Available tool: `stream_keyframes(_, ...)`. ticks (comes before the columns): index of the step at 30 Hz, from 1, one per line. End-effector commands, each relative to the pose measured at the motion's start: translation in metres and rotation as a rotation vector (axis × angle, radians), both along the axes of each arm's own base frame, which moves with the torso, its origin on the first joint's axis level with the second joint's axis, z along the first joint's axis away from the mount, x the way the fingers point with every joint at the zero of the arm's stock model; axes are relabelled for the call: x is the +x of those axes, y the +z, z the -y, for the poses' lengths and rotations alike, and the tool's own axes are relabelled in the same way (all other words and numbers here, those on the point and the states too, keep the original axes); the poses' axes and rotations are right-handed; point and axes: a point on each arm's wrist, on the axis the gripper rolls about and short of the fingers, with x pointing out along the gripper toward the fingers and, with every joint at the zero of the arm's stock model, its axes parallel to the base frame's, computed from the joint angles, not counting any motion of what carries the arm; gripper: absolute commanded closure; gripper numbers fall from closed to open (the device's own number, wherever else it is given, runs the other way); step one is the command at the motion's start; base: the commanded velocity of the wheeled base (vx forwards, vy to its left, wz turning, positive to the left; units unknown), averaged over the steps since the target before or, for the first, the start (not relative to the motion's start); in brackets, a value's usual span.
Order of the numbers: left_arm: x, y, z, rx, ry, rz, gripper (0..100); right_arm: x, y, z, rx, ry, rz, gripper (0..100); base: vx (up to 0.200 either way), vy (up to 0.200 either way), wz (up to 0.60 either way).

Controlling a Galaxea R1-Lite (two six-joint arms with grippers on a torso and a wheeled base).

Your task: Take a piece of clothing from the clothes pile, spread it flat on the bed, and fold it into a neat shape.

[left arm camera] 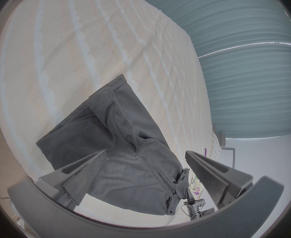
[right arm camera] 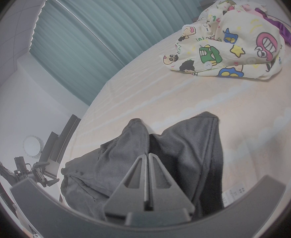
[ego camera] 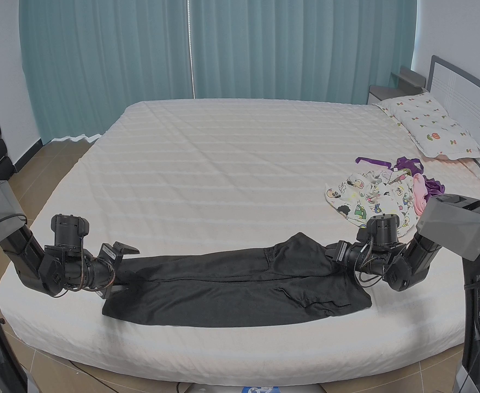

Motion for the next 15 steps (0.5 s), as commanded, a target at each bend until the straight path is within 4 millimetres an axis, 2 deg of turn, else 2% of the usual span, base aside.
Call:
stream_keyframes(1, 0.0, 0.0, 0.0, -0.001, 0.001, -0.002, 0, -0.007, 0.002, 0.004, -0.008, -0.004, -0.007, 100, 0.0, 0.0, 0.0)
stream_keyframes(15, -0.001, -0.001, 0.0, -0.001, 0.001, -0.005, 0, -0.032, 0.002, 0.01, -0.052, 0.029, 0.04, 100, 0.0, 0.0, 0.0)
